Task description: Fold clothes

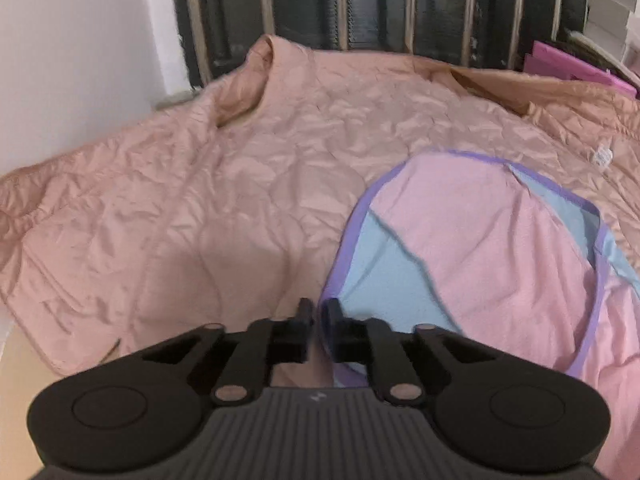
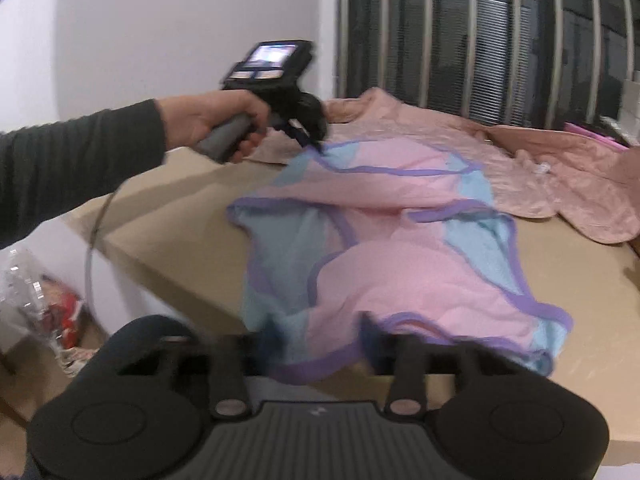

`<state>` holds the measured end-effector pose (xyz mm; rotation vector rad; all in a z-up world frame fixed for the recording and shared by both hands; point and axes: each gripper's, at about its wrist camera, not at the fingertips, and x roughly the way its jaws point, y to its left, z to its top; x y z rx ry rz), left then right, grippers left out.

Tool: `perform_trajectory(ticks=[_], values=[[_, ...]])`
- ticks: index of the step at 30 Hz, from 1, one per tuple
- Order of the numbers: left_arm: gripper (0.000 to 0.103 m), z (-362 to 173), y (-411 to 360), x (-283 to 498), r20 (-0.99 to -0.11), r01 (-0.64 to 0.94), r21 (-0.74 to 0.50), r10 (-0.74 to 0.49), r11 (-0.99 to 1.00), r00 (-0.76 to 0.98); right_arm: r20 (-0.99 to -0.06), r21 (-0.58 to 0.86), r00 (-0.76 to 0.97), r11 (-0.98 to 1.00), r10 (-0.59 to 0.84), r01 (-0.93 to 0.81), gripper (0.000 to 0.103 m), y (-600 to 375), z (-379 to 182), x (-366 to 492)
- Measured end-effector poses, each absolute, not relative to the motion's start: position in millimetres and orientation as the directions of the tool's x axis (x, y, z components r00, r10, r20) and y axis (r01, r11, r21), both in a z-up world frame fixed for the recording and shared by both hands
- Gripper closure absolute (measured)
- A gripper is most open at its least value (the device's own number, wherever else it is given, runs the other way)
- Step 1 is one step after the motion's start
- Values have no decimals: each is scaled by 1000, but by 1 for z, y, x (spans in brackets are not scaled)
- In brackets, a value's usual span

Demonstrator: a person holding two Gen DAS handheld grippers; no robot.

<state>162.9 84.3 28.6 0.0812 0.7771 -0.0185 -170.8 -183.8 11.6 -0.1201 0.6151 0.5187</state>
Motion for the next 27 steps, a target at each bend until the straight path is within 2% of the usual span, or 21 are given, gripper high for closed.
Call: perform_trajectory(ticks=[1, 7, 13, 16, 17, 18, 19, 20, 21, 22, 24, 25, 27], values=[[101, 30, 87, 157, -693, 38, 55, 11, 998, 721, -588, 72, 680, 866, 438, -495, 97, -188, 13, -167], [102, 32, 124, 61, -629, -62, 20, 60, 998, 775, -614, 9, 721, 917, 320, -400, 97, -223, 15, -141], [102, 19, 147, -84, -653, -119, -77, 40, 990, 757, -622, -3, 752, 960, 217, -279, 97, -272, 15, -106], [101, 23, 140, -127, -659, -95, -103, 4, 990, 752, -622, -23, 762, 969, 180, -247, 97, -279, 14, -91], [97, 25, 136, -139, -661, -80, -106, -10, 991, 751, -621, -30, 766, 971, 166, -236, 96, -280, 14, -86], [88, 28, 133, -149, -659, -67, -111, -23, 992, 752, -620, -38, 769, 974, 153, -224, 96, -281, 14, -81], [83, 33, 134, -152, -643, -58, -120, -33, 991, 765, -619, -45, 773, 976, 140, -213, 93, -282, 14, -76], [70, 39, 135, -155, -627, -52, -125, -38, 991, 778, -618, -52, 776, 978, 127, -201, 89, -283, 14, -71], [64, 43, 138, -154, -608, -60, -112, -20, 992, 794, -618, -57, 777, 980, 116, -192, 87, -284, 16, -69], [64, 48, 140, -151, -594, -68, -86, 4, 994, 804, -607, -52, 785, 980, 121, -191, 82, -285, 21, -70], [64, 50, 142, -137, -588, -61, -54, 18, 997, 809, -571, -19, 806, 979, 154, -201, 60, -290, 33, -78], [63, 49, 143, -129, -590, -39, -59, -3, 998, 808, -557, 19, 810, 978, 181, -206, 45, -293, 38, -82], [63, 41, 142, -111, -600, 9, -64, -46, 998, 798, -531, 100, 815, 972, 233, -213, 43, -298, 46, -89]])
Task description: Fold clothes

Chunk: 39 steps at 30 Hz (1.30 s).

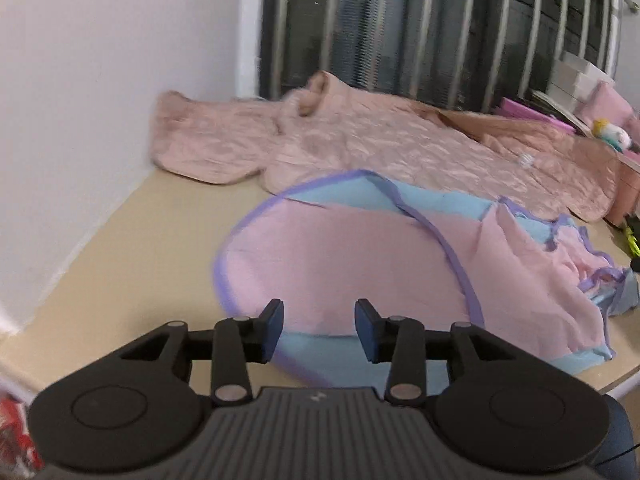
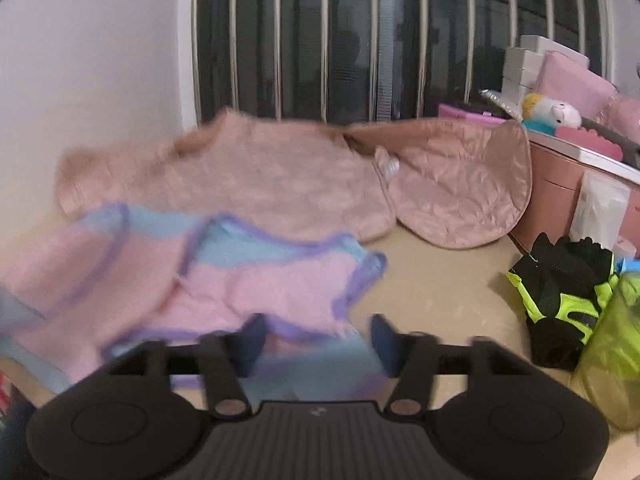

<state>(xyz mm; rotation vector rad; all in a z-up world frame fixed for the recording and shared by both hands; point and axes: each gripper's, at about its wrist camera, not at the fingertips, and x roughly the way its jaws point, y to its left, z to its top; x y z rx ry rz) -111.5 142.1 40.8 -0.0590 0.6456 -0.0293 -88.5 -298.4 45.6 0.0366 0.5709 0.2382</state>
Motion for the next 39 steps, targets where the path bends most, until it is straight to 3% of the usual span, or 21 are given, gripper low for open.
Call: perform_trajectory(ticks=[3, 6, 11, 12, 13, 14, 19, 22, 24, 25, 27, 29, 33, 34, 35, 36, 39], values=[[63, 27, 133, -84, -628, 47, -6, -41, 999, 777, -534, 148, 788, 951, 307, -270, 46, -285, 45, -87], [62, 18, 128, -78, -640, 60, 33, -25, 998, 768, -551, 147, 753, 929, 361, -339, 55, -261, 39, -80], [60, 15, 138, -93, -633, 44, 1, -33, 999, 773, -563, 243, 686, 885, 462, -396, 59, -225, 26, -57], [59, 14, 137, -97, -630, 42, 7, -28, 999, 776, -566, 264, 672, 877, 478, -402, 67, -220, 23, -52], [59, 13, 136, -101, -627, 40, 11, -25, 999, 779, -577, 272, 660, 875, 481, -401, 94, -215, 19, -47], [59, 14, 136, -105, -627, 38, 8, -25, 999, 779, -589, 269, 655, 879, 473, -393, 101, -213, 16, -44], [58, 18, 132, -113, -638, 32, 5, -21, 999, 770, -610, 161, 720, 942, 330, -295, 102, -221, 11, -40], [58, 29, 135, -117, -632, 43, -53, -67, 998, 772, -590, 179, 732, 939, 340, -292, 97, -241, 20, -49], [47, 42, 133, -128, -597, 133, -117, -176, 984, 782, -553, 154, 767, 945, 324, -288, 77, -260, 31, -62], [44, 46, 130, -132, -586, 177, -134, -222, 975, 779, -543, 126, 789, 957, 287, -261, 58, -272, 35, -70], [38, 51, 120, -139, -577, 270, -150, -306, 951, 757, -541, 93, 811, 974, 223, -206, 54, -293, 39, -80], [38, 49, 103, -142, -596, 343, -131, -350, 930, 723, -562, 97, 805, 981, 191, -165, 56, -311, 36, -87], [39, 32, 79, -141, -658, 375, -51, -314, 926, 685, -583, 114, 778, 971, 235, -208, 57, -301, 21, -91], [39, 28, 77, -140, -672, 372, -44, -303, 927, 676, -591, 100, 775, 974, 223, -204, 64, -296, 17, -90], [40, 25, 77, -140, -679, 368, -40, -295, 929, 672, -600, 79, 774, 978, 201, -193, 89, -293, 14, -90], [41, 22, 77, -140, -685, 364, -36, -288, 931, 670, -608, 57, 773, 981, 180, -183, 101, -291, 12, -90], [41, 20, 79, -140, -683, 352, -36, -280, 935, 675, -622, 20, 770, 986, 142, -165, 102, -293, 12, -100]])
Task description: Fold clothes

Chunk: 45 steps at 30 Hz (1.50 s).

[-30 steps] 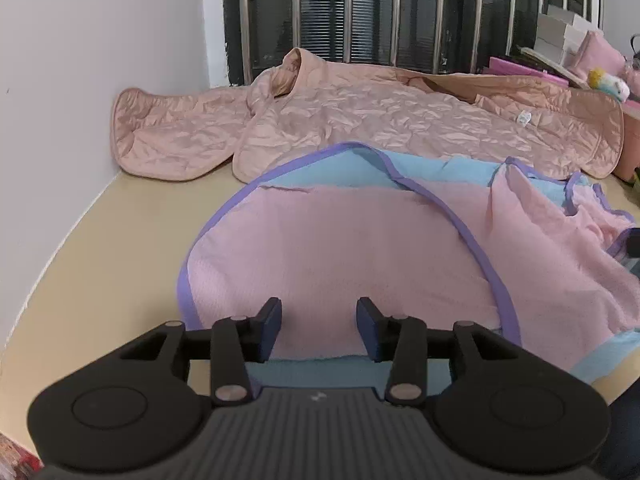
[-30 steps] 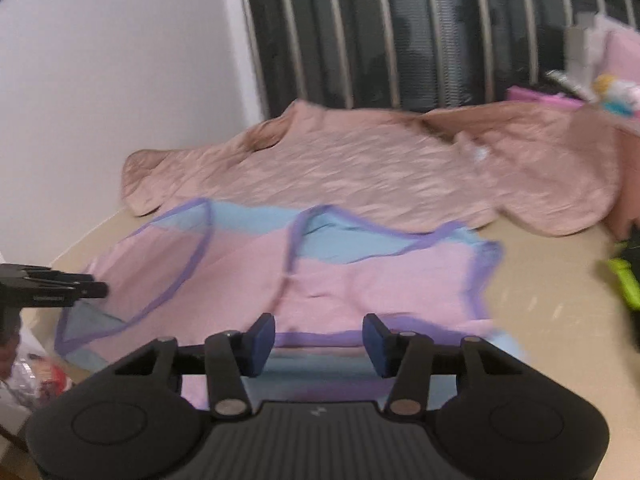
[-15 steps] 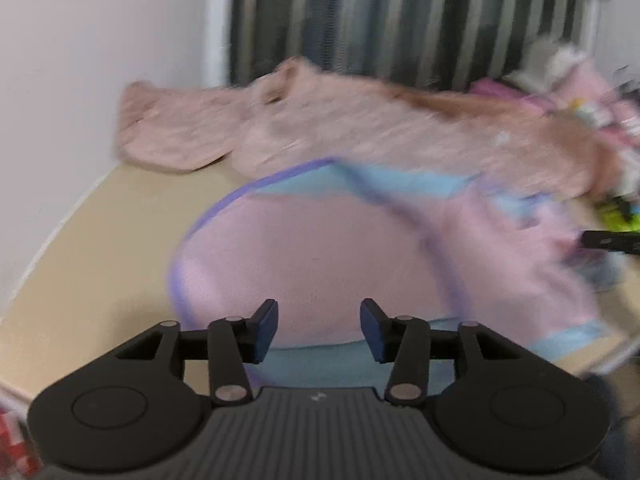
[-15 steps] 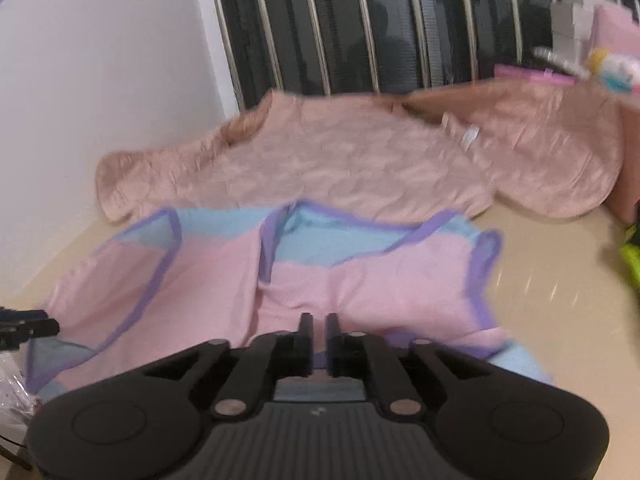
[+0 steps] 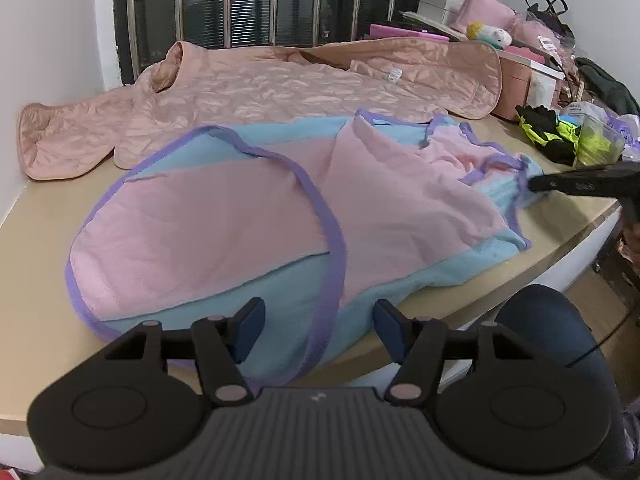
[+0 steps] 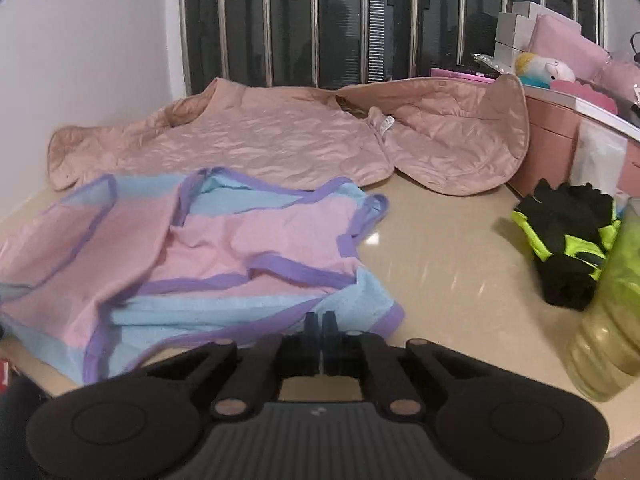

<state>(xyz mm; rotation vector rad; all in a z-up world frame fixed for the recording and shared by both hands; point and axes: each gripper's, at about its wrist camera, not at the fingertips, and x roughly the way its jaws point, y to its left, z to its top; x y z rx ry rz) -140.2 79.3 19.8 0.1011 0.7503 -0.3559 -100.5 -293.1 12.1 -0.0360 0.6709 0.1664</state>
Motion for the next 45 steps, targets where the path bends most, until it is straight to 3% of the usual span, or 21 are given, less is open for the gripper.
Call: perform_trajectory(ticks=[7, 9, 10, 11, 12, 13, 15, 16, 17, 19, 30, 33, 34, 35, 37, 45], values=[[41, 24, 85, -133, -682, 355, -87, -315, 931, 660, -647, 10, 752, 988, 124, -154, 103, -313, 14, -150], [41, 27, 88, -130, -676, 362, -112, -338, 926, 655, -614, 26, 778, 989, 132, -147, 101, -314, 20, -151], [41, 29, 90, -129, -670, 359, -122, -344, 925, 658, -590, 36, 796, 990, 133, -139, 87, -315, 23, -148], [41, 30, 92, -129, -665, 356, -130, -348, 926, 661, -566, 46, 813, 990, 134, -131, 61, -316, 26, -145], [41, 31, 93, -129, -662, 350, -128, -342, 928, 667, -559, 46, 819, 991, 130, -126, 51, -315, 25, -137], [41, 30, 94, -130, -662, 345, -122, -336, 931, 671, -555, 41, 823, 992, 124, -122, 49, -313, 24, -129], [41, 30, 96, -132, -660, 336, -114, -324, 935, 678, -565, 50, 815, 991, 130, -123, 50, -310, 18, -112], [41, 29, 97, -131, -662, 330, -120, -323, 936, 676, -576, 52, 807, 991, 130, -122, 60, -309, 14, -105], [41, 27, 98, -130, -666, 323, -127, -322, 938, 673, -584, 44, 803, 992, 120, -116, 94, -307, 10, -100], [41, 25, 96, -129, -673, 317, -120, -312, 941, 670, -580, 26, 809, 995, 91, -93, 101, -305, 8, -99], [40, 23, 100, -122, -681, 338, -140, -338, 931, 650, -619, 9, 783, 997, 66, -77, 101, -323, 18, -150], [40, 27, 104, -122, -670, 339, -134, -337, 931, 661, -595, 17, 799, 996, 85, -93, 95, -323, 28, -152], [40, 30, 107, -121, -663, 340, -135, -340, 931, 667, -582, 37, 806, 993, 110, -109, 85, -323, 33, -151], [40, 33, 110, -120, -655, 340, -135, -342, 931, 674, -563, 59, 815, 990, 139, -128, 68, -324, 38, -146], [39, 40, 117, -114, -629, 332, -127, -334, 935, 702, -530, 83, 830, 984, 176, -157, 60, -325, 45, -131], [39, 27, 127, -81, -661, 245, -66, -227, 967, 716, -598, 60, 790, 990, 135, -124, 68, -321, 27, -46]])
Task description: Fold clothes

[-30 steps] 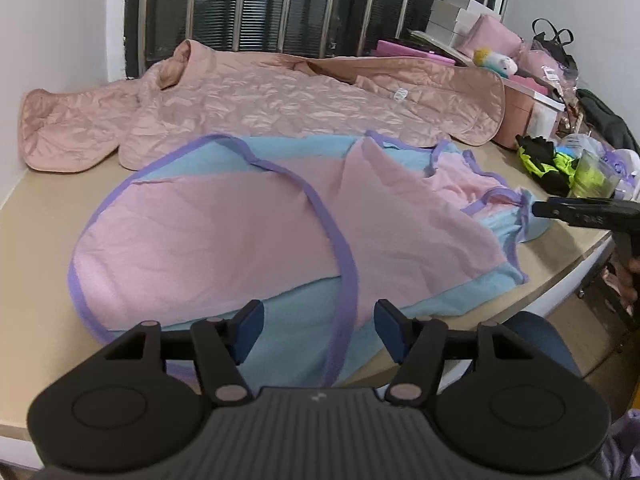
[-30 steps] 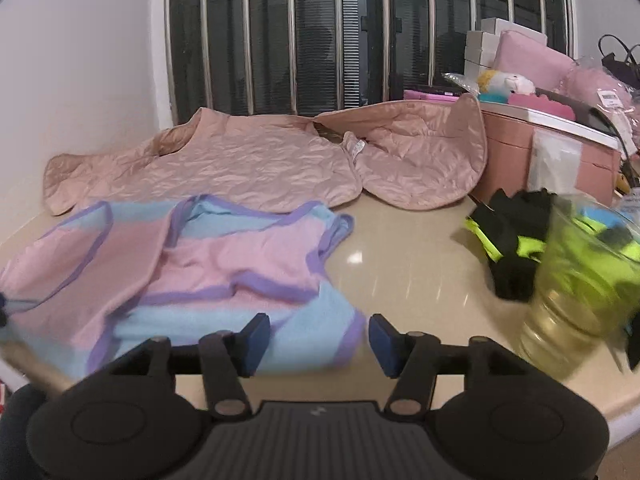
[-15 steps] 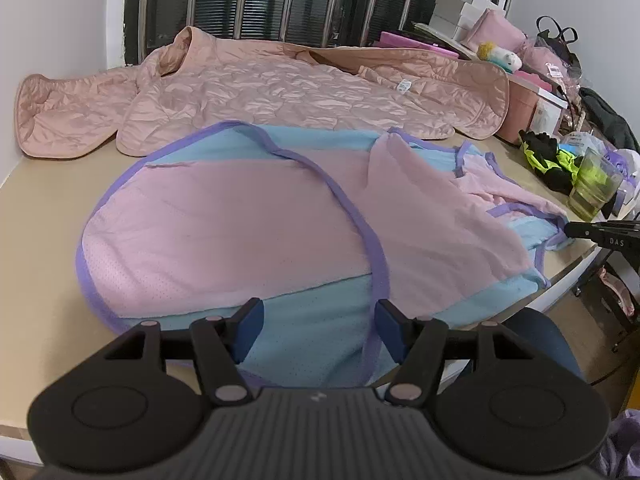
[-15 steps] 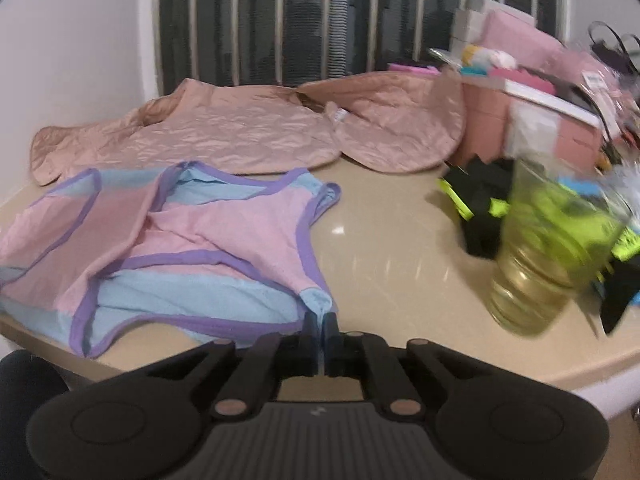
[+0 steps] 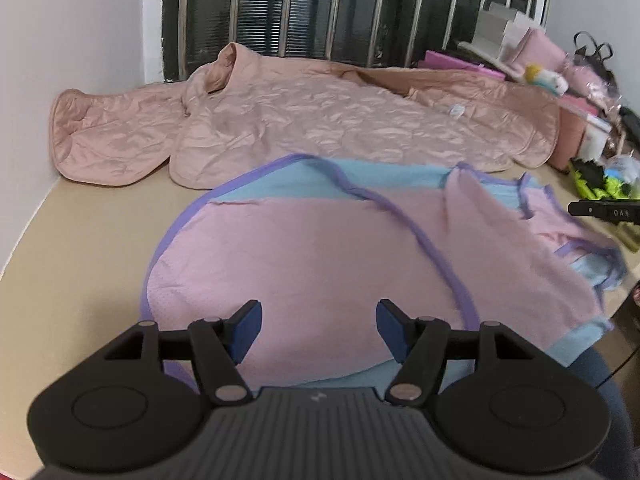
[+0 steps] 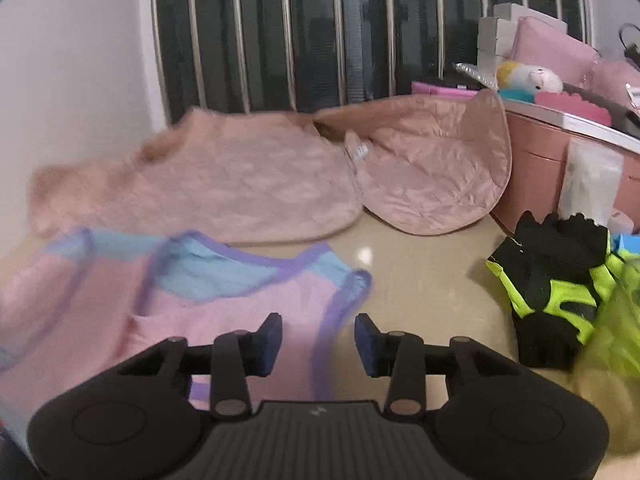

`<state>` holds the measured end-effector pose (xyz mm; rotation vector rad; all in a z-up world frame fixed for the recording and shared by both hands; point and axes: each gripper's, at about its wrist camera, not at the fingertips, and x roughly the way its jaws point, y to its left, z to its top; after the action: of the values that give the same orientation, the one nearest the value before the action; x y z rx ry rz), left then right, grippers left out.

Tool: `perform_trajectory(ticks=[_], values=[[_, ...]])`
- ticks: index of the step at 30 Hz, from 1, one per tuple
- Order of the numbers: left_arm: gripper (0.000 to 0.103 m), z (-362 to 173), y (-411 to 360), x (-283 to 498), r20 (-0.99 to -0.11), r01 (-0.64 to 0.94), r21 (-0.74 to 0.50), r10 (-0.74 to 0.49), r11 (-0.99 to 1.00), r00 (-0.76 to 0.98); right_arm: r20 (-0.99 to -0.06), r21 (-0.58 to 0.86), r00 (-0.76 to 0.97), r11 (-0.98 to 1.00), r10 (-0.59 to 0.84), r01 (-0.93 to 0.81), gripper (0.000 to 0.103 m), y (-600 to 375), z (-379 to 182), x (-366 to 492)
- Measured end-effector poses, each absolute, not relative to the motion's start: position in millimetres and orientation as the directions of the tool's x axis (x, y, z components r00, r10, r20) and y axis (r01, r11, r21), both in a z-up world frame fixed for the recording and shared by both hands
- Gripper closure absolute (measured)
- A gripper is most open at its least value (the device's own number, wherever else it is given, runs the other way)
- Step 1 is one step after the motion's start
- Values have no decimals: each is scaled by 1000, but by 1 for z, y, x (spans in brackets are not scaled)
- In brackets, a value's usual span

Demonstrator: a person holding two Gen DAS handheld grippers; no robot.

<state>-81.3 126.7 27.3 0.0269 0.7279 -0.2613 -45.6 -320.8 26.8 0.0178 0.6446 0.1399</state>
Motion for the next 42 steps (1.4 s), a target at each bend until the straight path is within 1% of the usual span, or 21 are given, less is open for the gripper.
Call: perform_trajectory(ticks=[2, 4, 7, 9, 12, 14, 15, 16, 17, 19, 21, 22, 23, 26, 31, 33, 34, 35, 36, 41, 42], values=[[39, 24, 124, -82, -668, 249, -62, -225, 967, 709, -624, 89, 768, 990, 144, -114, 90, -321, 17, -41], [38, 21, 121, -83, -671, 250, -51, -219, 967, 708, -617, 99, 772, 988, 152, -116, 98, -322, 13, -45], [37, 19, 122, -87, -671, 249, -40, -211, 968, 711, -612, 44, 787, 997, 83, -71, 101, -323, 12, -46], [36, 19, 125, -90, -665, 251, -51, -221, 967, 714, -613, 34, 789, 999, 50, -38, 101, -330, 10, -45], [36, 18, 127, -94, -656, 254, -60, -230, 965, 719, -612, 64, 789, 998, 62, -29, 100, -334, 13, -46], [36, 19, 133, -98, -651, 239, -71, -226, 968, 724, -580, 42, 813, 999, 50, -32, 94, -327, 21, -56], [36, 20, 135, -100, -649, 231, -77, -225, 970, 727, -557, 33, 828, 998, 61, -51, 94, -322, 26, -66], [36, 22, 136, -102, -646, 229, -86, -229, 970, 728, -534, 25, 842, 997, 76, -74, 89, -317, 32, -75], [36, 26, 138, -108, -636, 242, -99, -248, 965, 730, -513, 33, 852, 994, 109, -108, 85, -311, 38, -87], [36, 33, 137, -127, -594, 334, -140, -348, 932, 725, -477, 90, 836, 961, 272, -261, 84, -300, 43, -111], [35, 33, 131, -144, -572, 421, -149, -425, 895, 701, -447, 124, 766, 880, 462, -459, 77, -291, 40, -137], [35, 32, 126, -152, -570, 457, -141, -450, 878, 687, -438, 118, 729, 838, 526, -533, 69, -287, 36, -149], [35, 31, 121, -159, -569, 493, -134, -474, 860, 672, -439, 105, 699, 805, 564, -584, 65, -282, 32, -159], [32, 24, 108, -174, -571, 572, -116, -526, 812, 630, -484, 91, 648, 771, 588, -631, 65, -272, 18, -169], [33, 11, 97, -170, -591, 578, -67, -499, 813, 634, -465, 141, 598, 721, 653, -678, 67, -267, -4, -159], [49, 10, 100, -167, -589, 576, -65, -497, 815, 637, -456, 144, 597, 716, 660, -683, 67, -266, -9, -158], [53, 10, 103, -168, -588, 580, -67, -502, 812, 635, -453, 141, 597, 715, 662, -685, 69, -266, -9, -160], [58, 9, 106, -169, -588, 583, -58, -499, 811, 636, -449, 137, 598, 713, 664, -688, 76, -266, -10, -163], [58, 8, 108, -169, -588, 582, -46, -492, 812, 641, -445, 139, 600, 713, 665, -687, 78, -268, -11, -165], [61, 13, 109, -172, -594, 600, -12, -488, 800, 640, -413, 165, 601, 705, 685, -690, 78, -273, -10, -173], [64, 13, 108, -173, -593, 608, -5, -492, 794, 637, -409, 173, 593, 697, 693, -696, 78, -272, -11, -173]])
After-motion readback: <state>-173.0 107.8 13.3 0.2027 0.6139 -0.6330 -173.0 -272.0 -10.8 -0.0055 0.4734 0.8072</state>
